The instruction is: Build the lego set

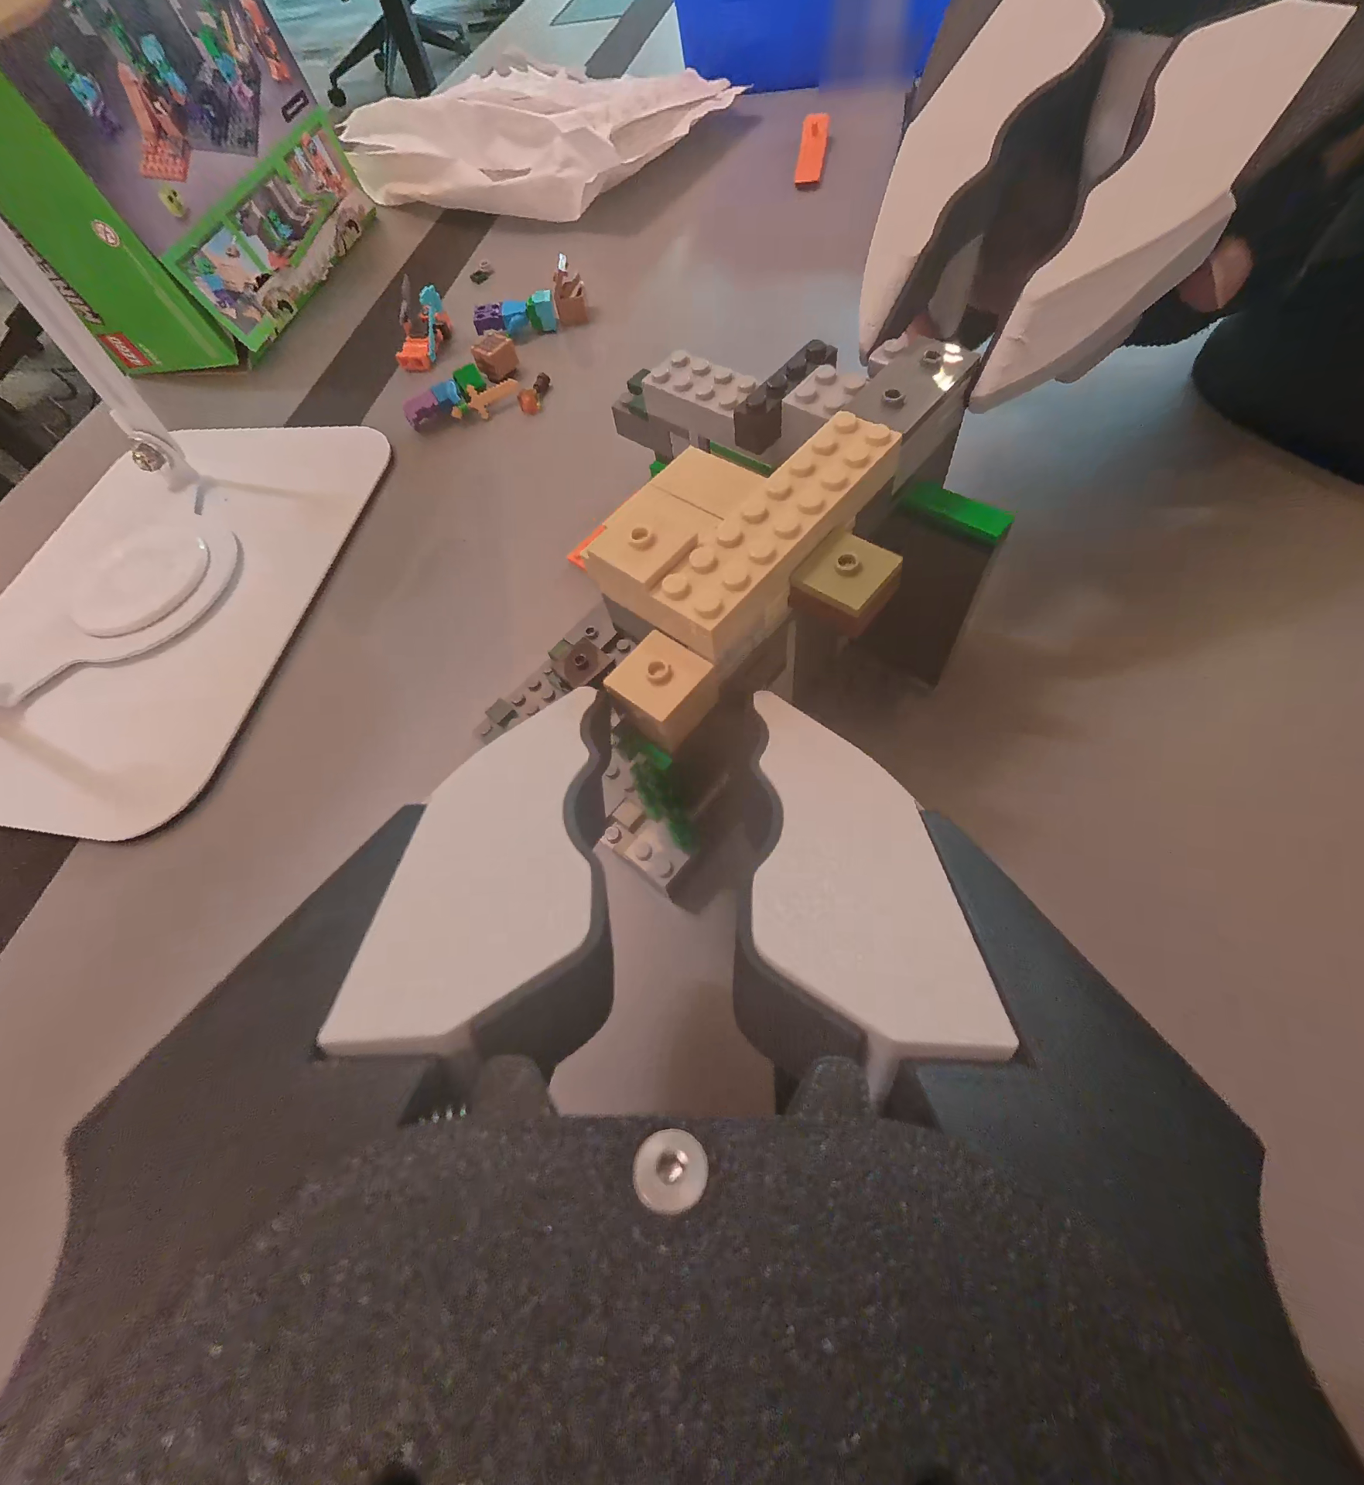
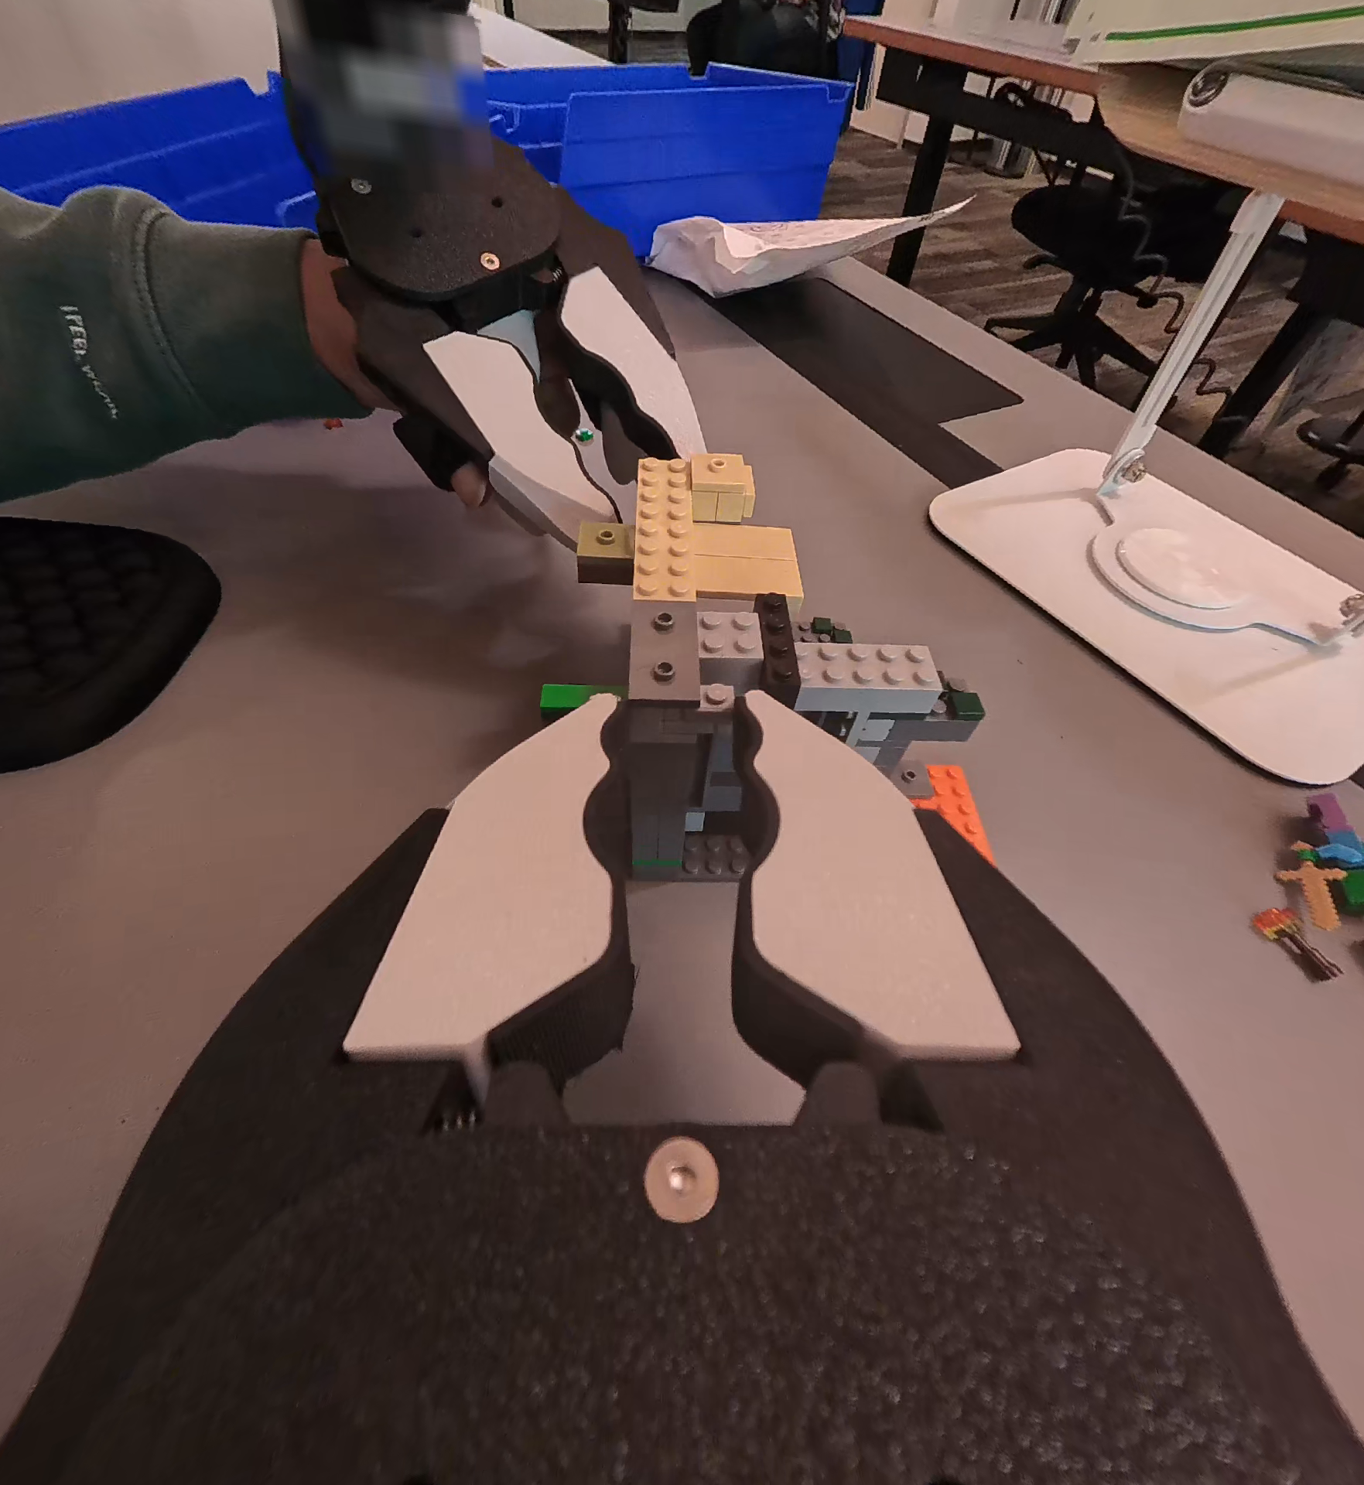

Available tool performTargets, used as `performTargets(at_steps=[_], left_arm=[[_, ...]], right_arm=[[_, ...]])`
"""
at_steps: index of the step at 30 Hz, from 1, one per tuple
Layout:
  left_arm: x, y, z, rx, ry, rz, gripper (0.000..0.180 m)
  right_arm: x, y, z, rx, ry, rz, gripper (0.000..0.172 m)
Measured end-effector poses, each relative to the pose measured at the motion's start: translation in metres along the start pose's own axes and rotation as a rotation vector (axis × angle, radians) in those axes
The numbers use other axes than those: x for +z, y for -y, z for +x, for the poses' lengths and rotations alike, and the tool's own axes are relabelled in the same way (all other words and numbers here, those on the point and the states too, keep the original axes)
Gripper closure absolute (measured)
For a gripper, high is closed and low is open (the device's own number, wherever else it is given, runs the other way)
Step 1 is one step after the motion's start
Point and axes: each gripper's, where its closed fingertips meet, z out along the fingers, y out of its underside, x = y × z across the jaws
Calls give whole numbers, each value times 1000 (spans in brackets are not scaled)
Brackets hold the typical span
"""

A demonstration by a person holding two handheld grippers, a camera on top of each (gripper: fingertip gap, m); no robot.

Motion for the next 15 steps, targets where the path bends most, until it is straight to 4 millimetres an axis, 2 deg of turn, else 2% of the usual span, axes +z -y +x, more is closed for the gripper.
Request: performTargets(at_steps=[3, 7, 13, 15], left_arm=[[-10, 8, 1, -4, -1, 42, 149], [-35, 17, -3, -12, 94, 121, 153], [-66, 56, -4, -65, 410, 329, 178], [-70, 68, -1, -78, 505, 369, 180]], right_arm=[[-3, 4, 0, 20, 6, 35, 148], [-12, 16, 2, 97, 41, 127, 140], [-25, 30, 23, 152, -50, 269, 138], [-31, 33, 30, 144, -107, 309, 142]])
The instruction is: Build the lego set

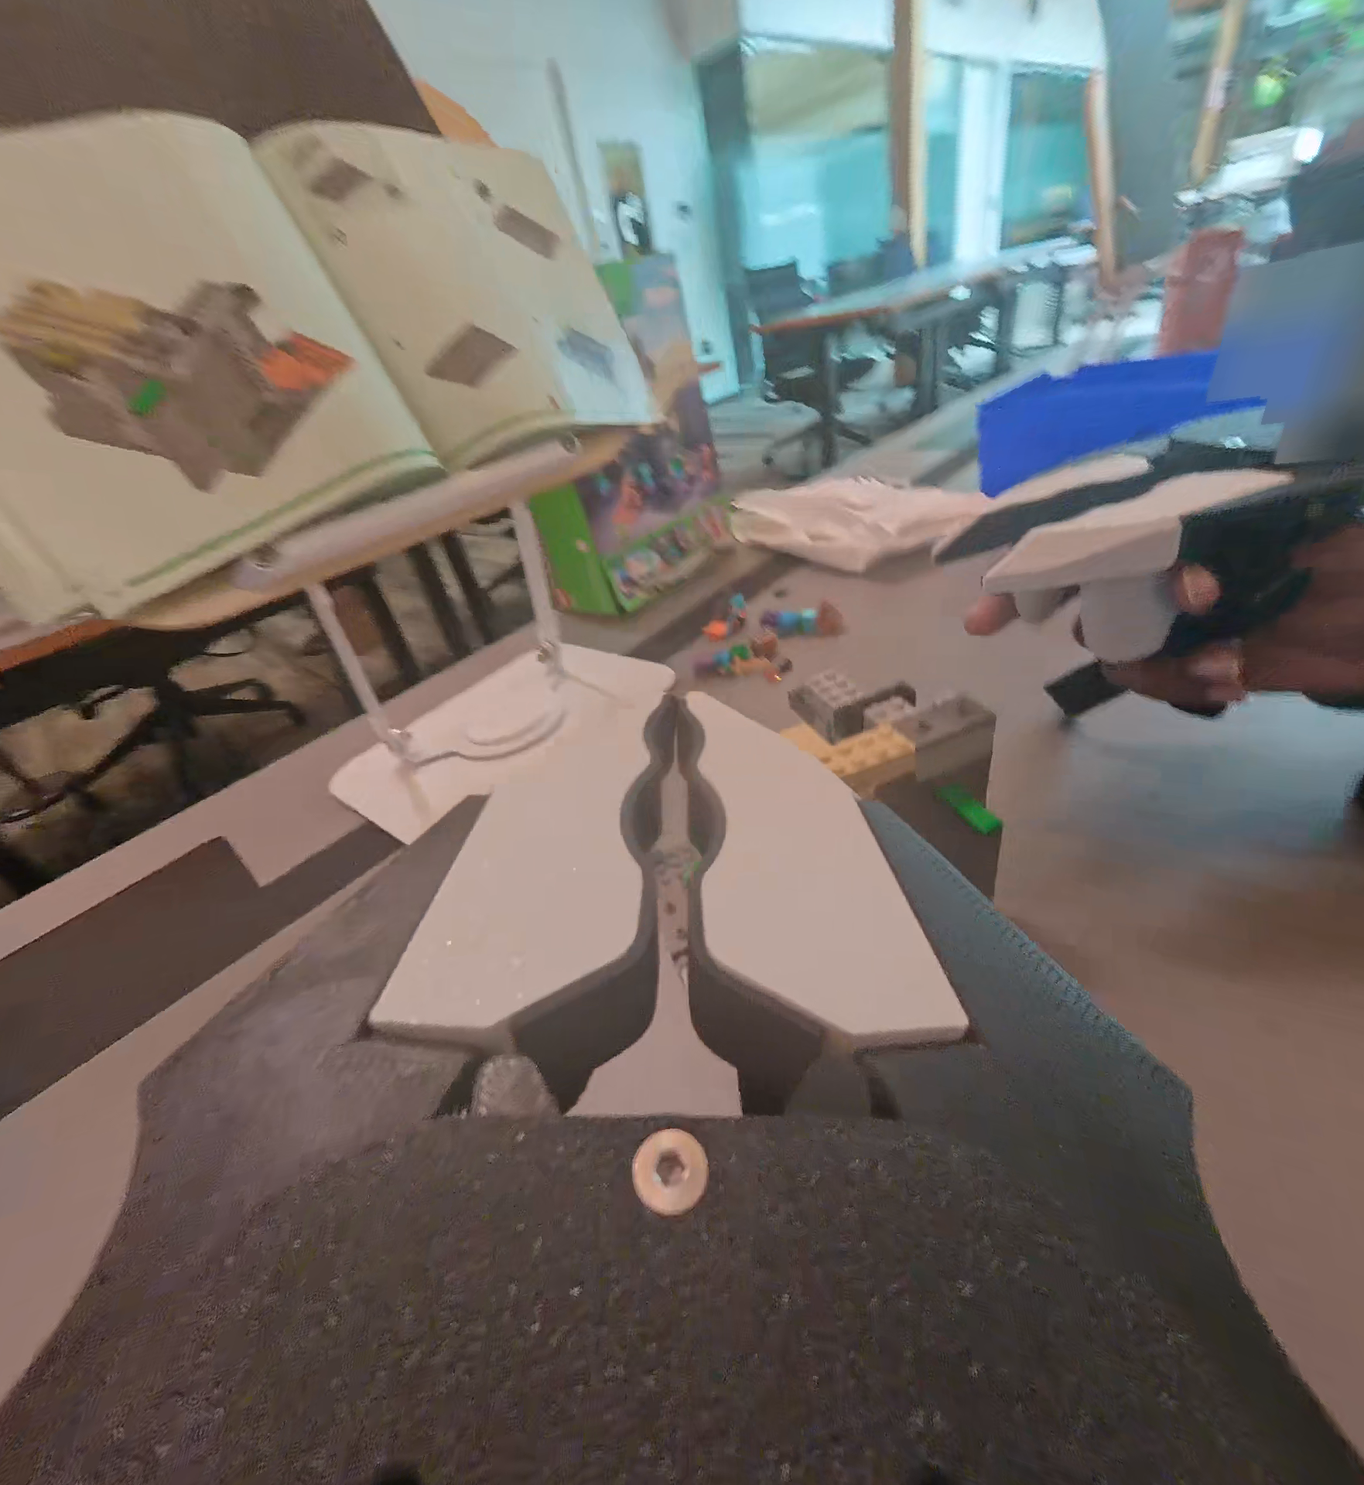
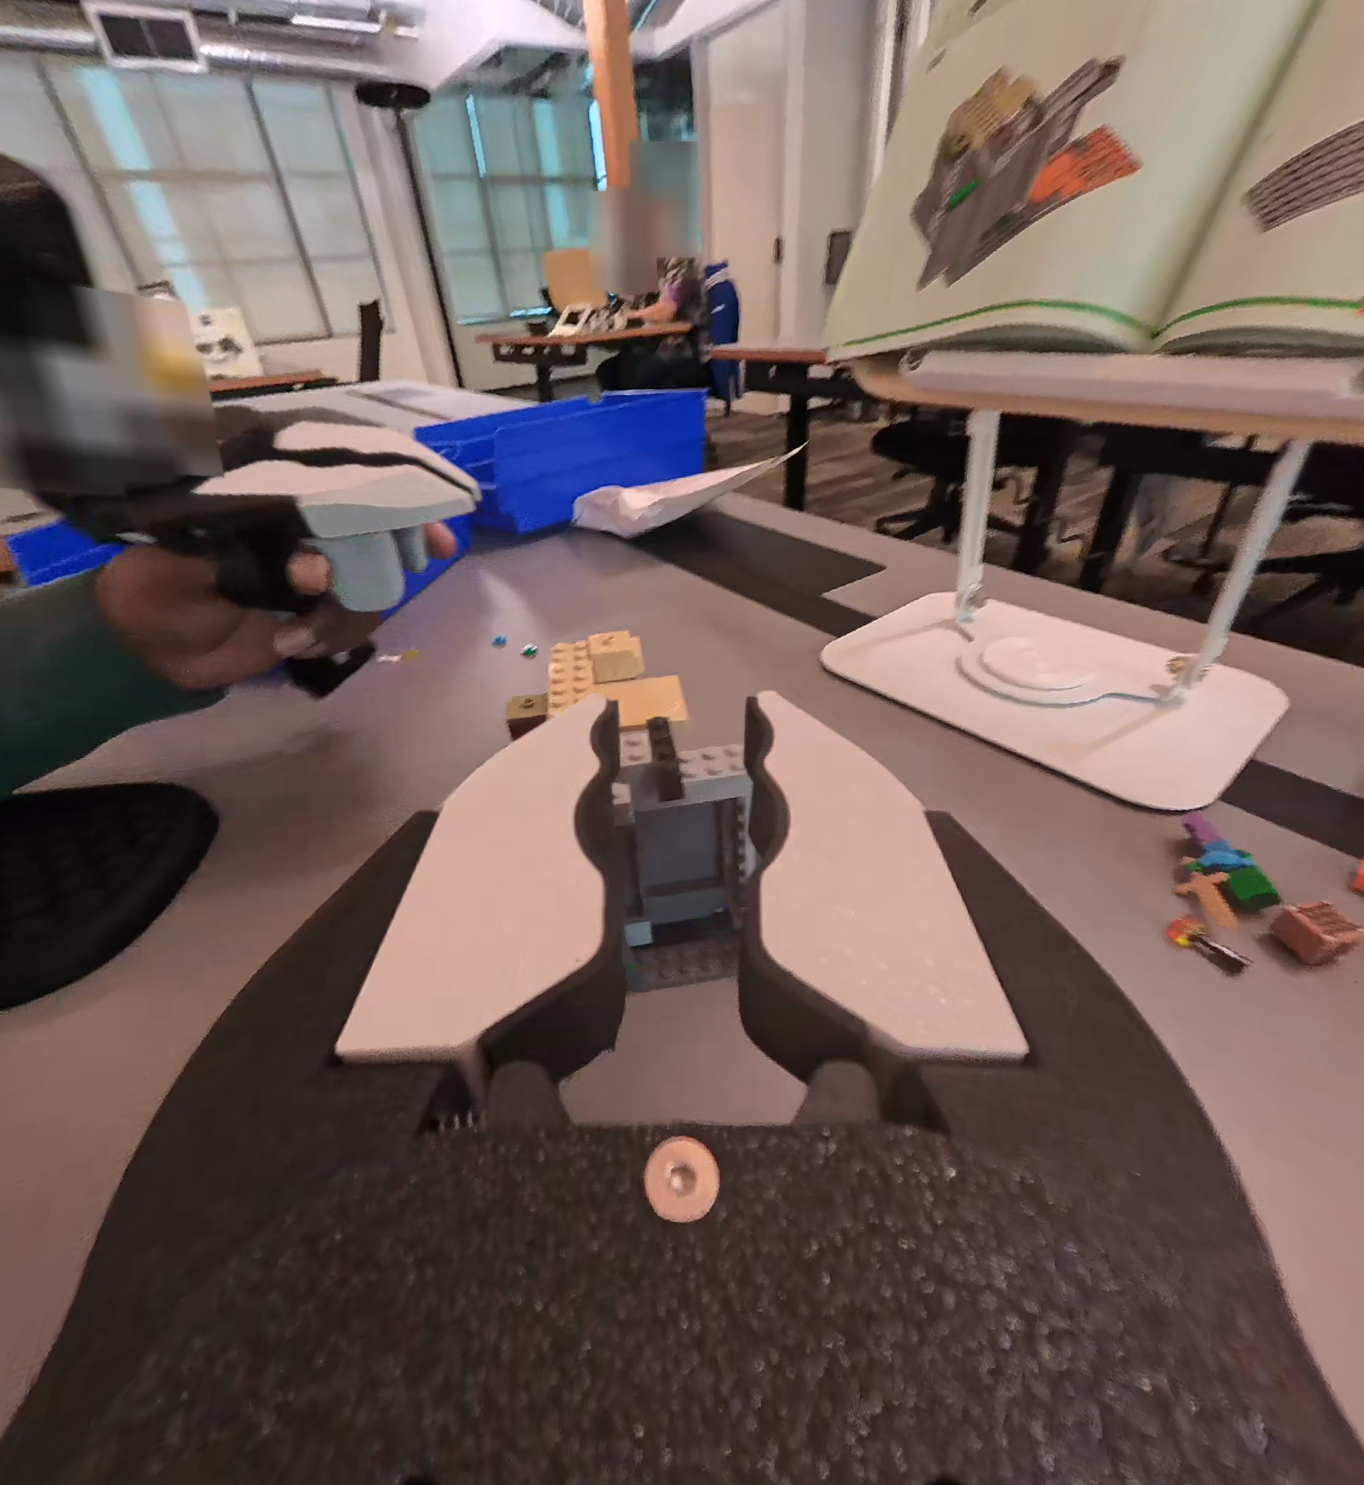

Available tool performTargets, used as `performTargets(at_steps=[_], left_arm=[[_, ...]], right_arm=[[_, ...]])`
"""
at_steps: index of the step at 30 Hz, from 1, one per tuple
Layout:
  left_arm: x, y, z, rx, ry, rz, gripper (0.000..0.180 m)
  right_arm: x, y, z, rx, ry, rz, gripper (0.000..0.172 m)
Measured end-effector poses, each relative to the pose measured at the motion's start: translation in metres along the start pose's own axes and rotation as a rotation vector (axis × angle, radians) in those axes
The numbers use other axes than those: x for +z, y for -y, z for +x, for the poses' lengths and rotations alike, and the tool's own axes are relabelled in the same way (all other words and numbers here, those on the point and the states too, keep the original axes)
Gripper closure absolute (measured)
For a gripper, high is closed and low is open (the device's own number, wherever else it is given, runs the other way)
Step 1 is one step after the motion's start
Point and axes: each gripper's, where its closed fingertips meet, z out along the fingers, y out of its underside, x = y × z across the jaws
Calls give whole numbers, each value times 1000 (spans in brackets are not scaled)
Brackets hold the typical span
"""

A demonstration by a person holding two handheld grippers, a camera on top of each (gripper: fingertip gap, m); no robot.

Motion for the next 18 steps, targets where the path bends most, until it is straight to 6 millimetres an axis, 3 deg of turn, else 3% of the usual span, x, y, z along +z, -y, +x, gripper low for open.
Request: performTargets(at_steps=[6, 11, 14, 18], left_arm=[[9, 26, 12, -84, 189, 70, 180], [30, 28, 19, -166, 222, 80, 180], [44, 33, 12, -178, 251, 69, 180], [65, 54, -14, -138, 306, 86, 180]], right_arm=[[-10, 11, 19, -47, -149, 90, 163], [-16, 12, 33, -71, -240, 109, 172], [-16, 17, 46, -72, -304, 113, 172], [-6, 47, 68, -79, -366, 126, 172]])
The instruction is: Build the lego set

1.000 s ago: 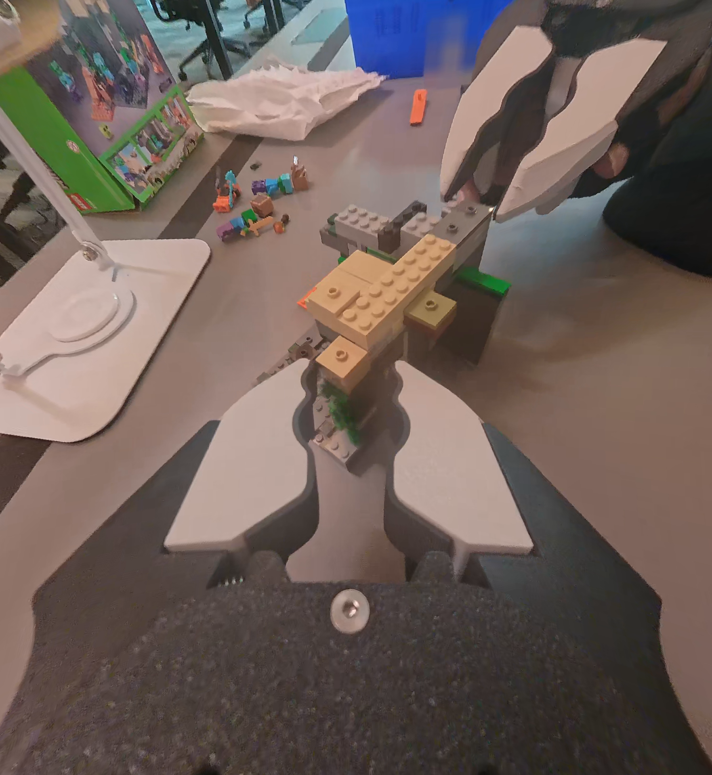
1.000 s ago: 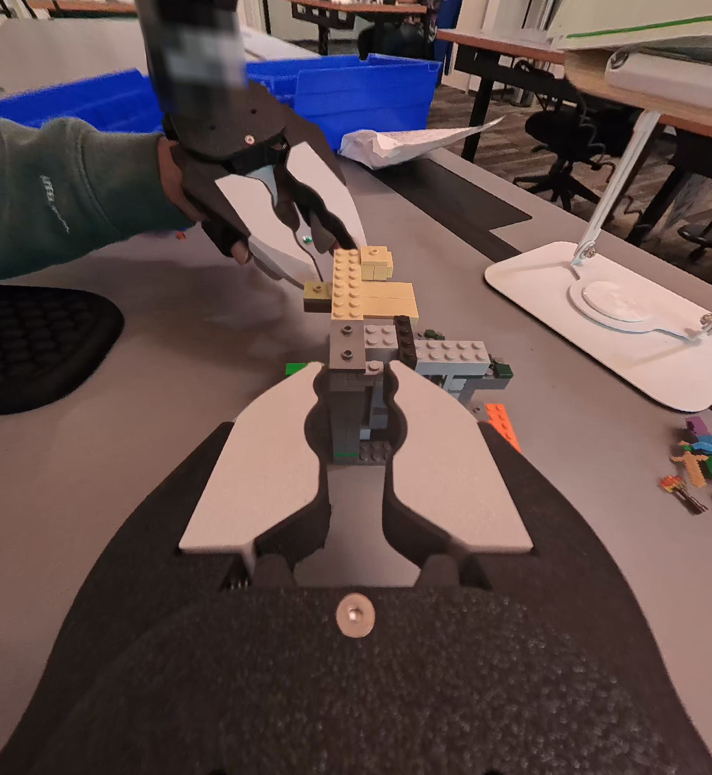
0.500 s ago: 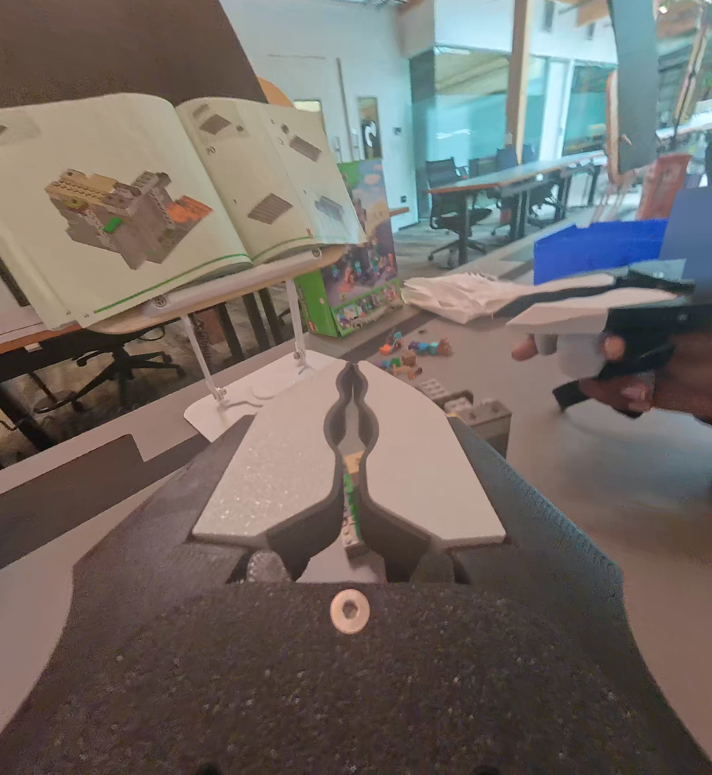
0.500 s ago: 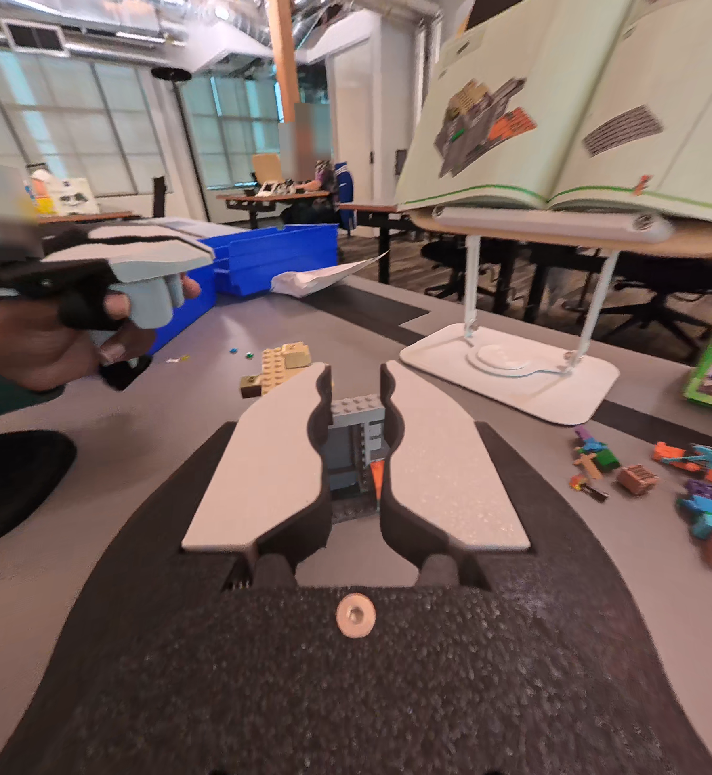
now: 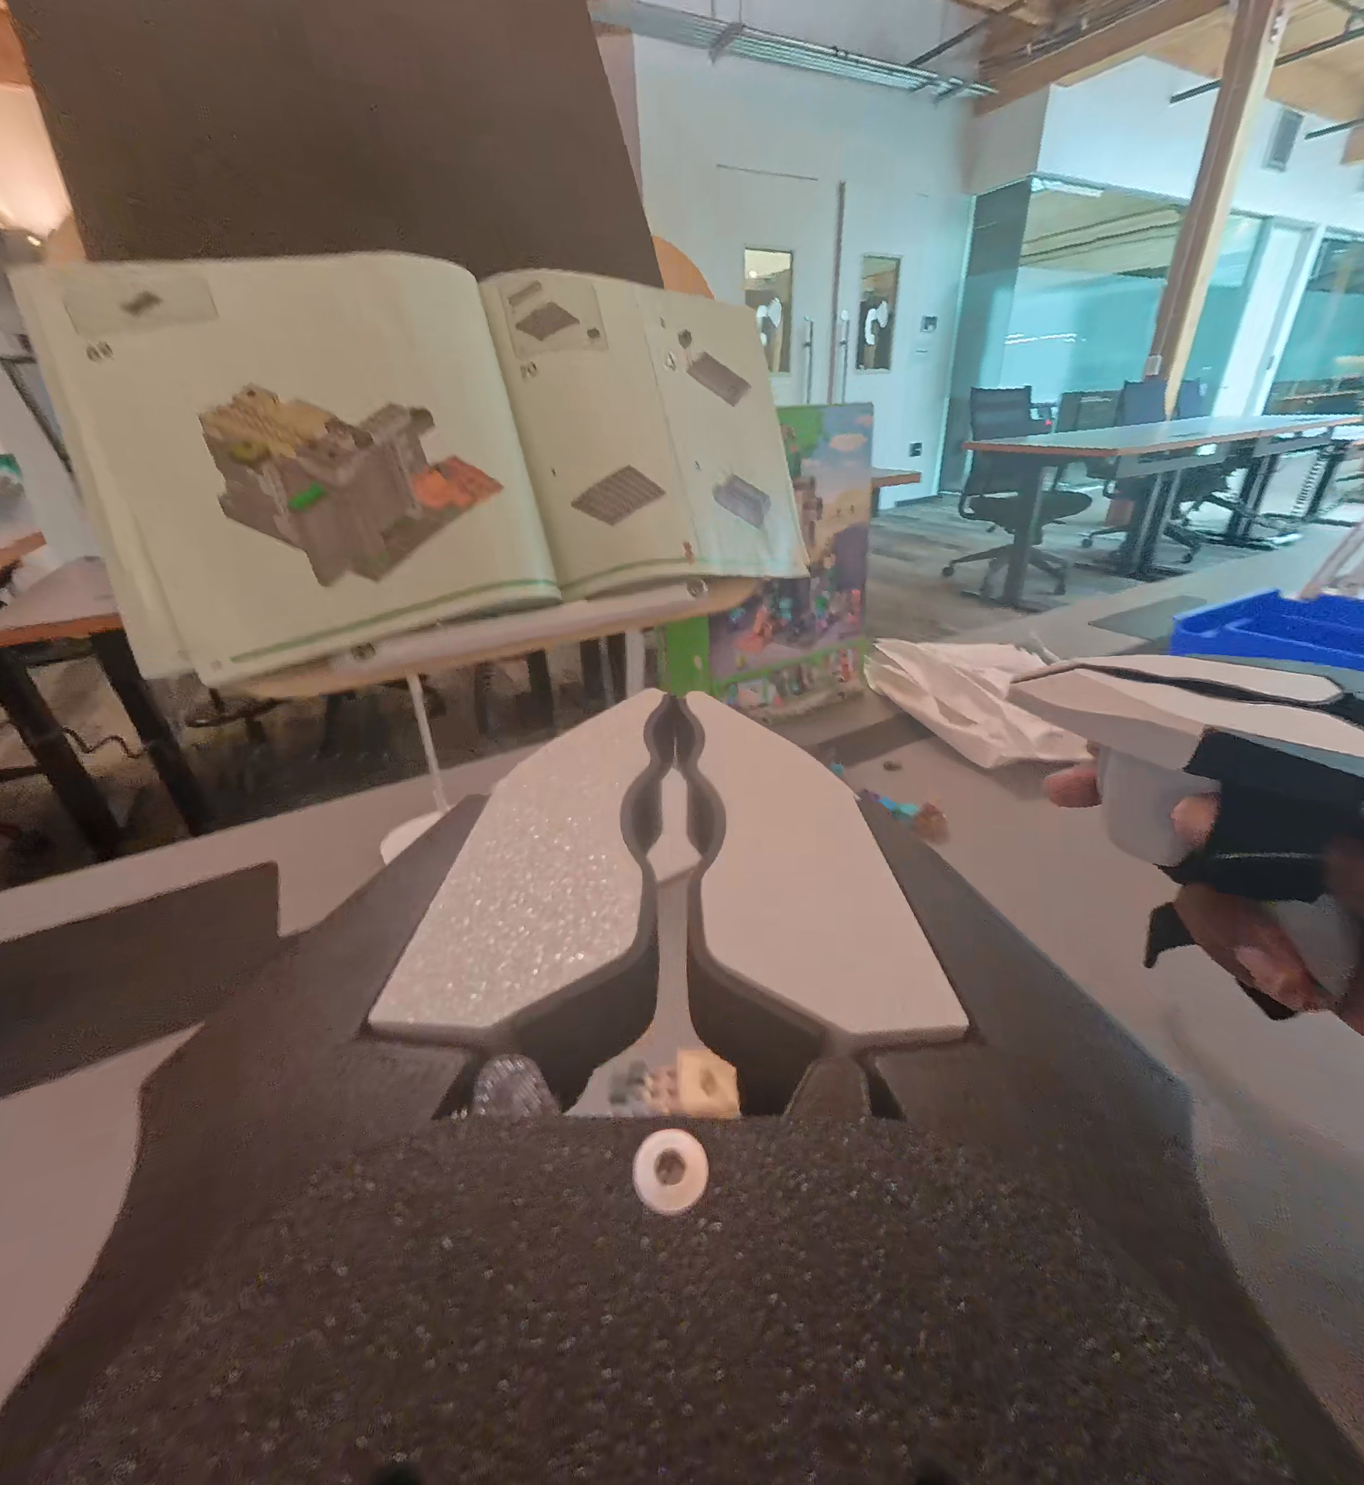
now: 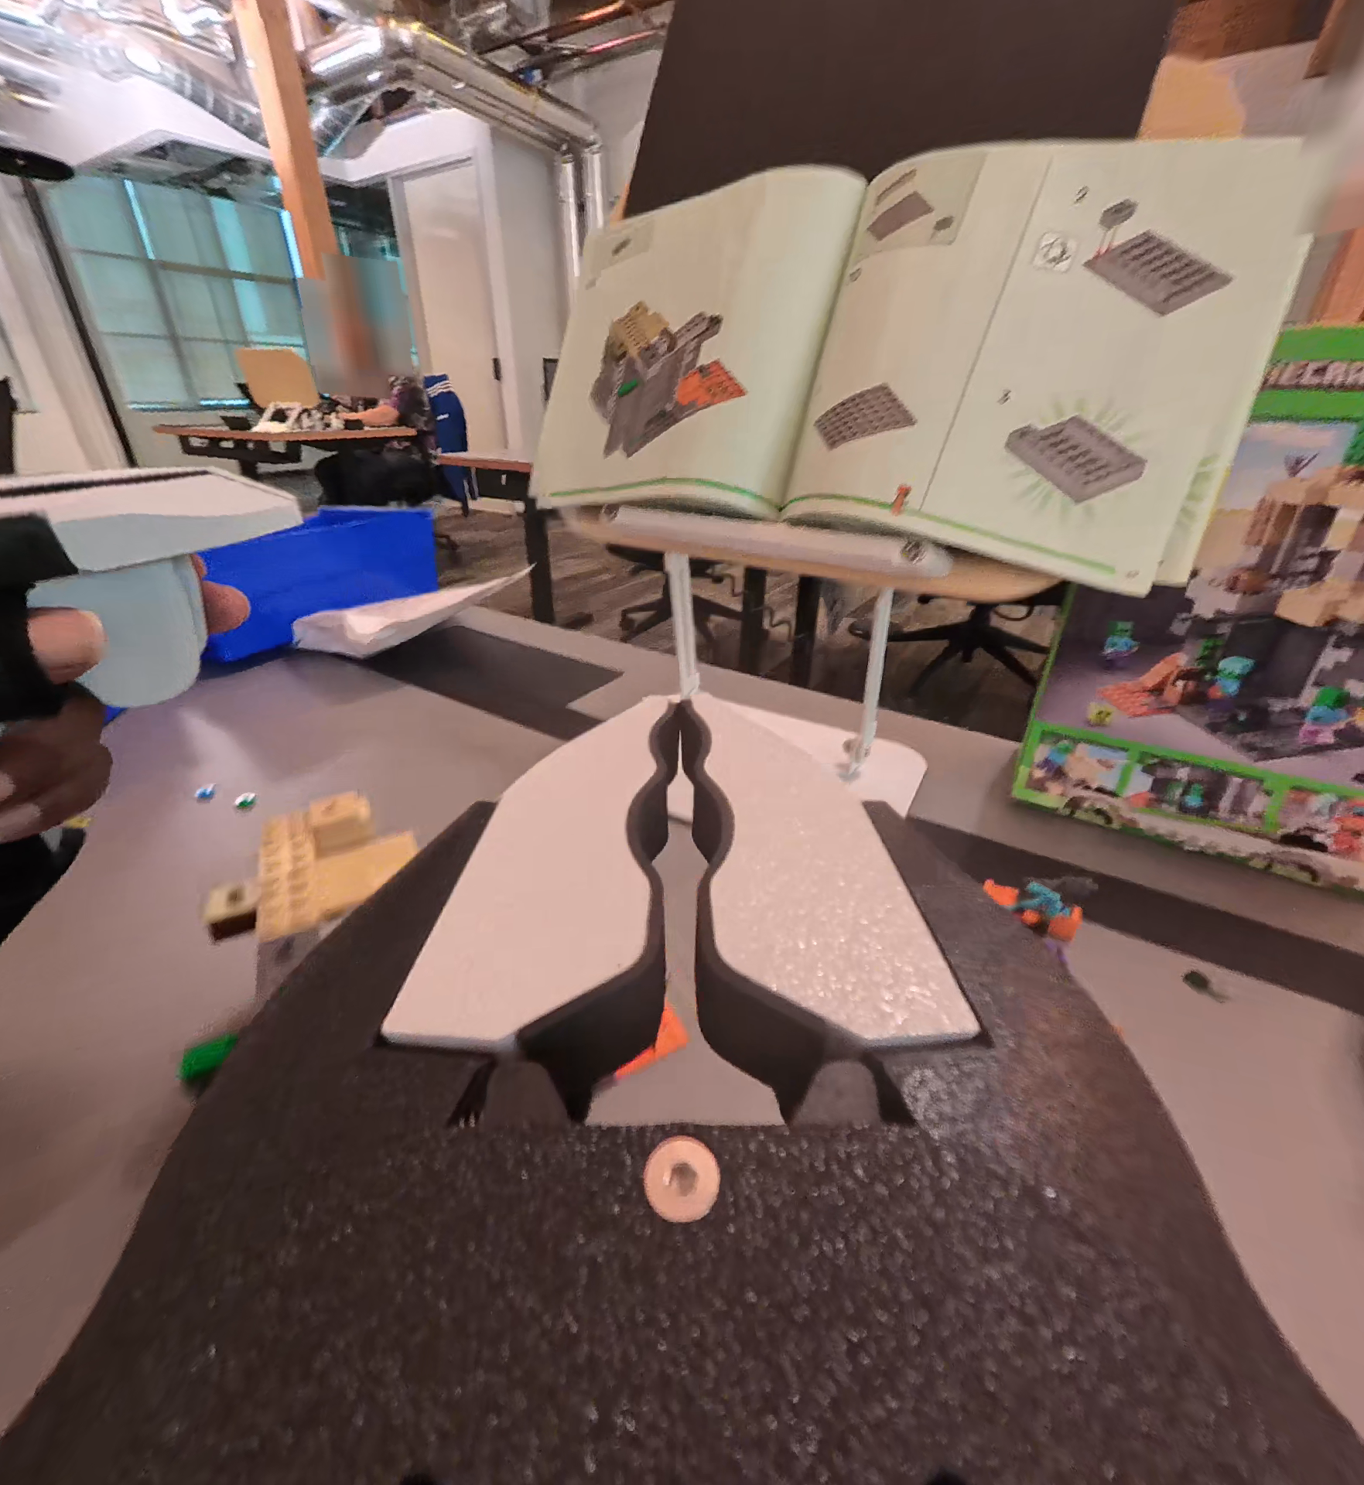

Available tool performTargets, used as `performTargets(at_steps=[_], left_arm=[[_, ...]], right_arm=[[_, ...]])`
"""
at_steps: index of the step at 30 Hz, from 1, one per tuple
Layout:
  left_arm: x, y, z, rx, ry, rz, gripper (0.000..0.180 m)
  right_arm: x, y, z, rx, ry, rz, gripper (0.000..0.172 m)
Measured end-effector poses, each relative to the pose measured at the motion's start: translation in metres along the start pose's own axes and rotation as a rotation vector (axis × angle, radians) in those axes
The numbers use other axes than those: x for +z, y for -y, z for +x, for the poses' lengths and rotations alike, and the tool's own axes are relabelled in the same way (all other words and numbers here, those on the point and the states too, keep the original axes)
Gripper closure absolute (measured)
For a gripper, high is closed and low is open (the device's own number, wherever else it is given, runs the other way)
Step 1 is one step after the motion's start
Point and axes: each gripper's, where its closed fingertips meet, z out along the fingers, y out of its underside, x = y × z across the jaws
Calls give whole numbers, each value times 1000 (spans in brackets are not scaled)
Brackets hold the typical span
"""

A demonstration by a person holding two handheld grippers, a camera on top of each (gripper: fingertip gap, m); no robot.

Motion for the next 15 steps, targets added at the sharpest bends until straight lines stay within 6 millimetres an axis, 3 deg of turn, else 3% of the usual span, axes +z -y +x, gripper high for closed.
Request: performTargets(at_steps=[4, 9, 15], left_arm=[[28, 24, -24, 32, 54, 11, 180], [45, 52, -55, 22, 109, 38, 180], [52, 45, -82, -28, 124, 14, 180]], right_arm=[[30, 35, 15, 13, -46, 42, 172], [73, 81, 27, 15, -55, 115, 170], [122, 134, 42, -3, -66, 196, 169]])
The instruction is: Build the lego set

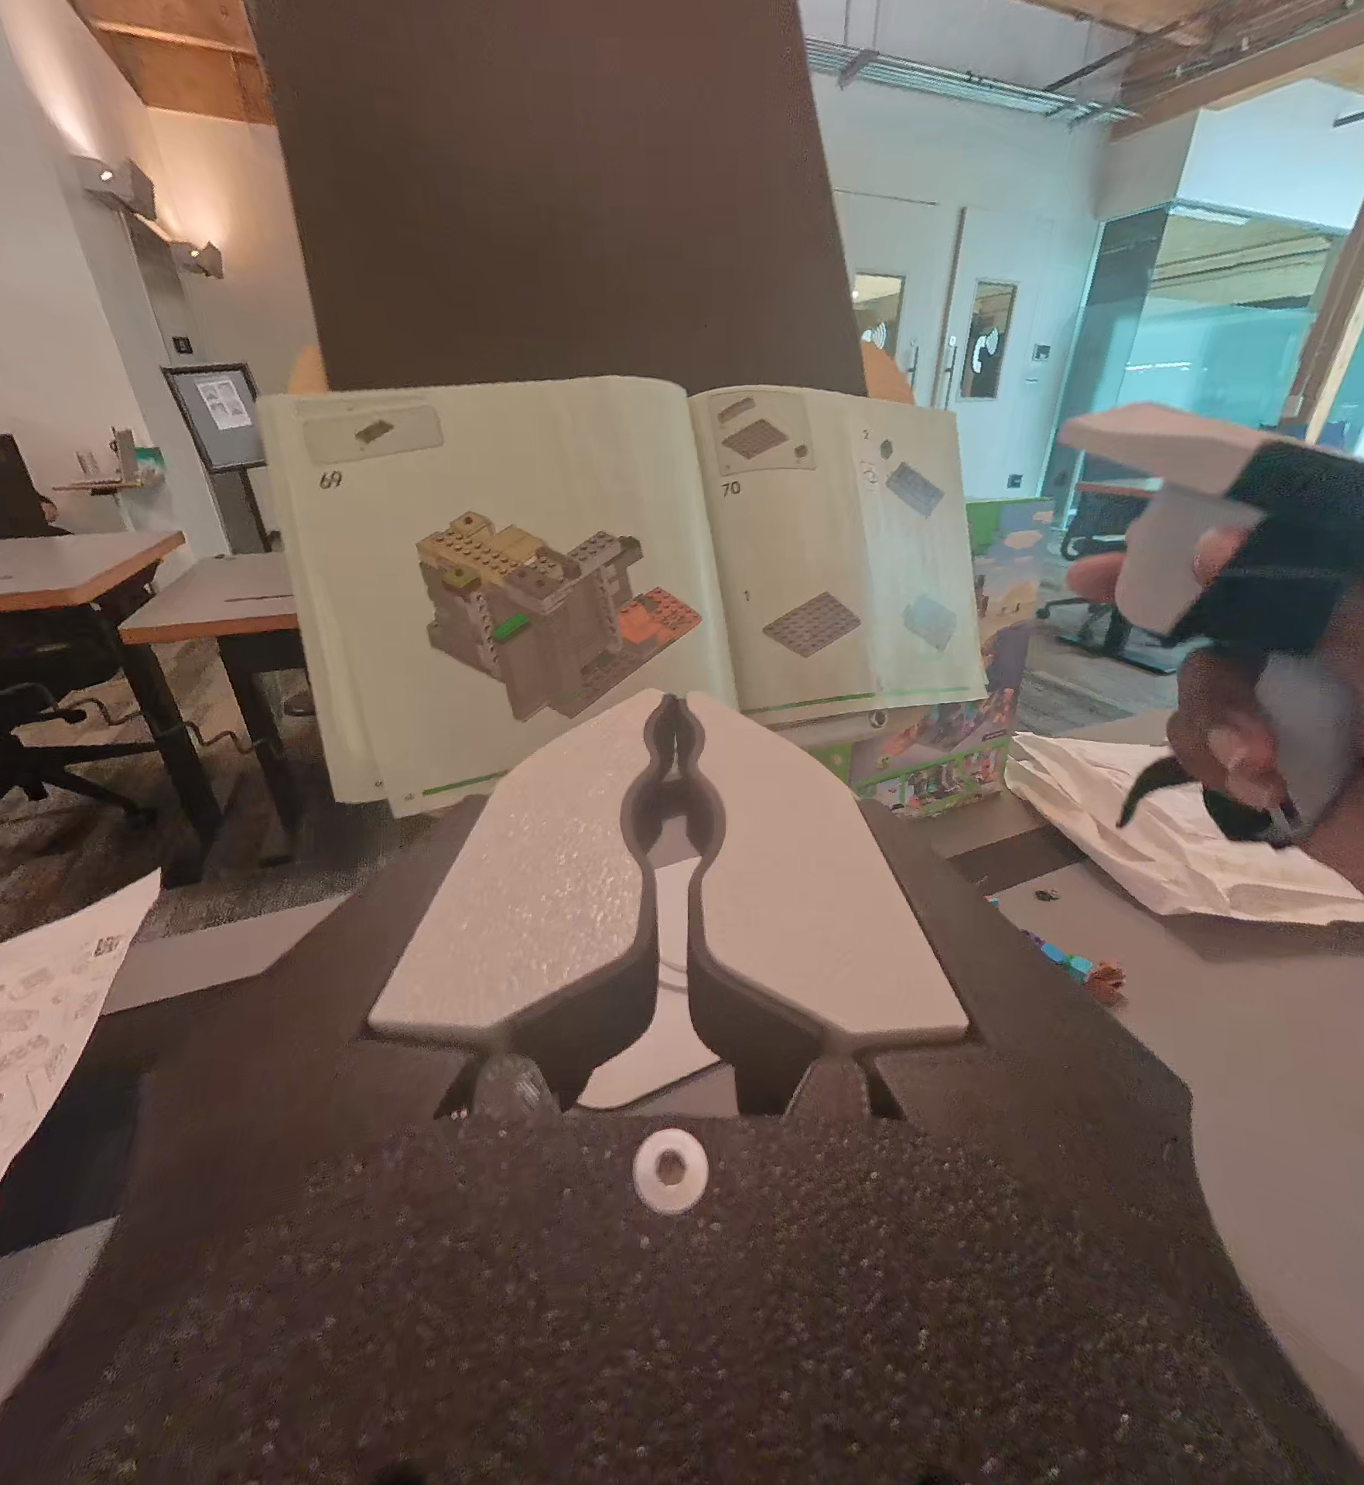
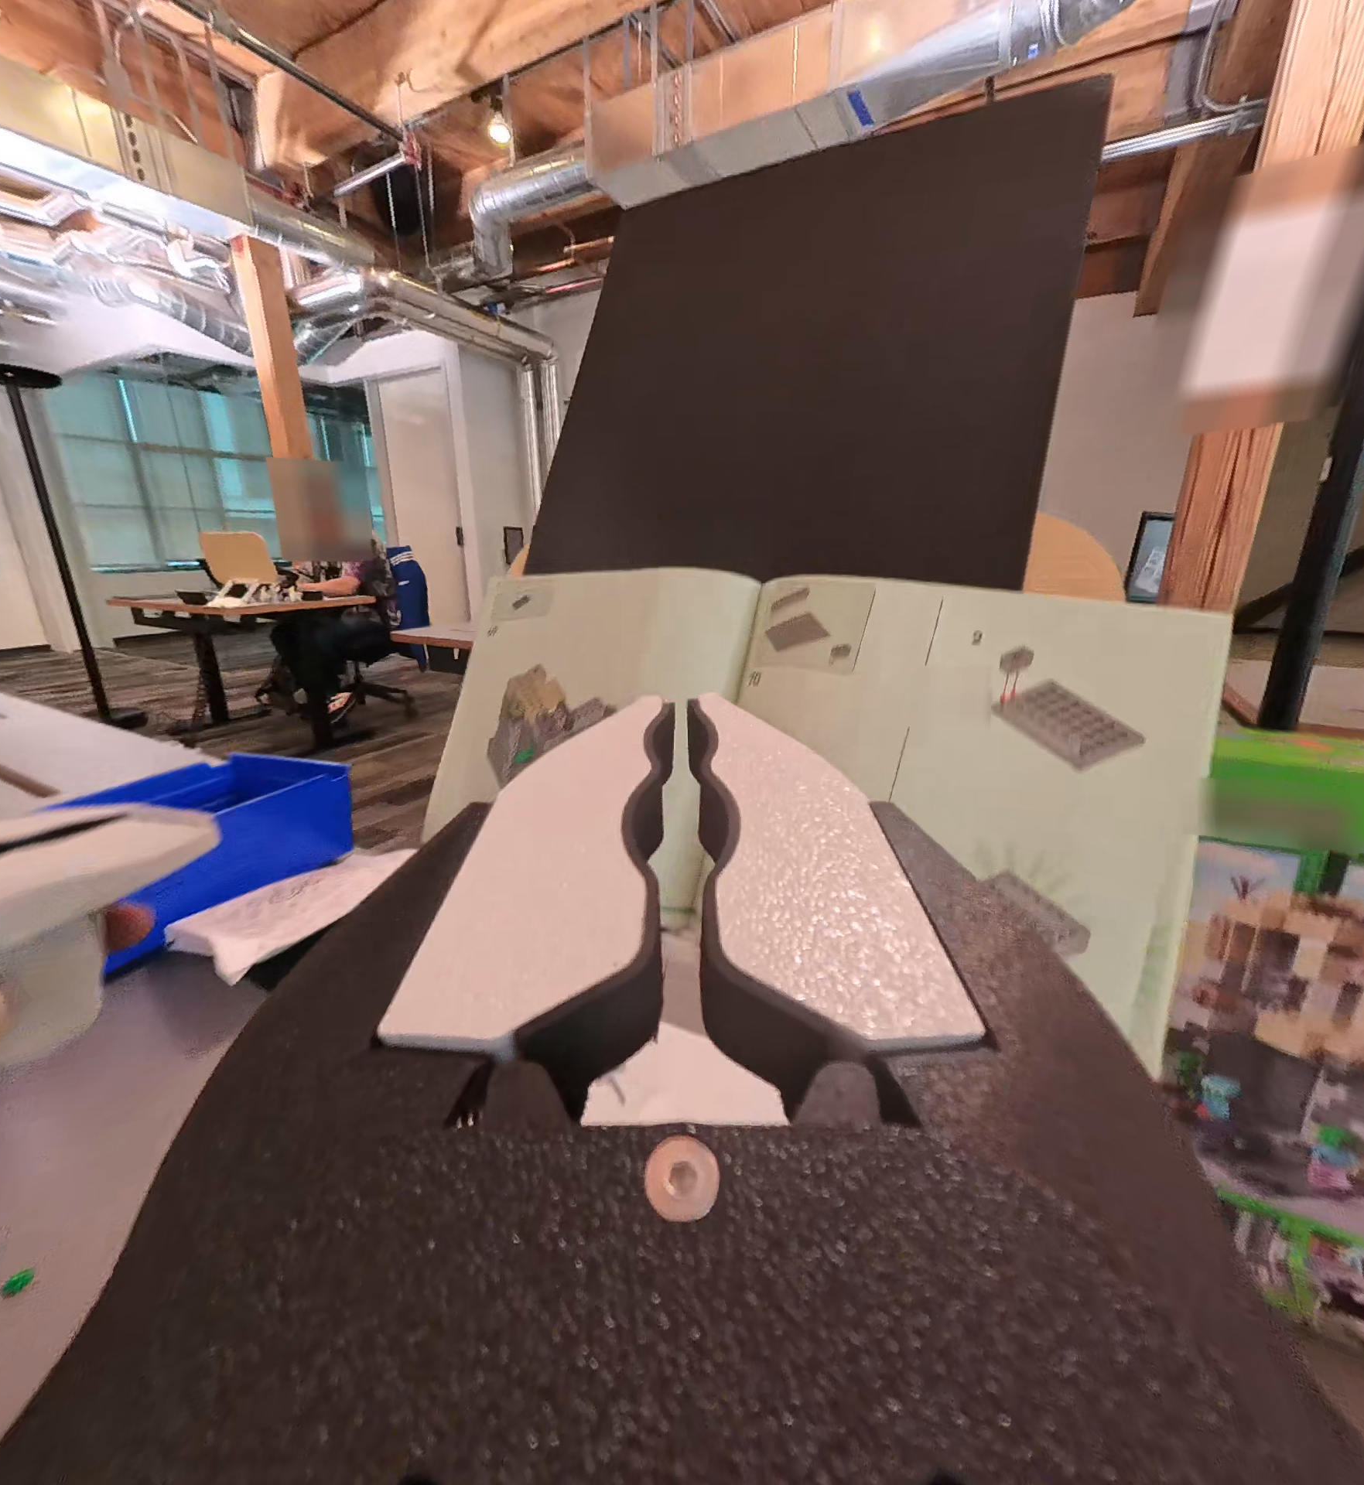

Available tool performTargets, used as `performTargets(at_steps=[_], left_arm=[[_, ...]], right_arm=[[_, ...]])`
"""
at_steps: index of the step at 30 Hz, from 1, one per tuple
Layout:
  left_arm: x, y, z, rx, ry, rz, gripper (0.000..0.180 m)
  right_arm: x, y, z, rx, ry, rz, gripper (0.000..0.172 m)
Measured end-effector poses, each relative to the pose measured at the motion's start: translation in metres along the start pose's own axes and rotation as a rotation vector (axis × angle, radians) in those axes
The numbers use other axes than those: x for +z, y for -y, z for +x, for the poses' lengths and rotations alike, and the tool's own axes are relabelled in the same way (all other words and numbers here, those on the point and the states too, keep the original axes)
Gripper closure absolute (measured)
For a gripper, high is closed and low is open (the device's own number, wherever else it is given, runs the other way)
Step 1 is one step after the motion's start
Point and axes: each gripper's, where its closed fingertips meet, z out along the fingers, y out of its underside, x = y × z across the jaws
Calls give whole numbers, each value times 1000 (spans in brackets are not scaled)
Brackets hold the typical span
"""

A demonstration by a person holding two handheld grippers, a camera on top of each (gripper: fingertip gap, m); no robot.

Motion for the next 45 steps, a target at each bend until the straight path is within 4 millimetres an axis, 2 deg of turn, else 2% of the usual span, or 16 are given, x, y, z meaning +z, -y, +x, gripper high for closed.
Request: performTargets(at_steps=[3, 8, 11, 16, 22, 30, 38, 45], left_arm=[[0, -13, -11, -31, 17, -5, 180], [-1, -20, -23, -15, 37, -14, 180], [-4, -19, -25, -13, 33, 0, 180], [-3, -22, -26, -31, 17, 4, 180], [-1, -26, -17, 6, 4, -8, 180], [1, -26, -7, 38, -20, -11, 180], [-1, -22, -11, 41, -11, 3, 180], [-1, -21, -12, 39, -17, 6, 180]], right_arm=[[29, 1, 9, -32, -25, -14, 169], [72, -19, 18, -42, -48, -86, 168], [85, -34, 18, -44, -51, -122, 167], [89, -55, 16, -58, -38, -167, 168], [89, -56, 19, -98, -30, -186, 168], [95, -45, 20, -136, -28, -181, 167], [117, -12, 29, -148, -22, -152, 167], [133, -16, 41, -190, -21, -198, 167]])
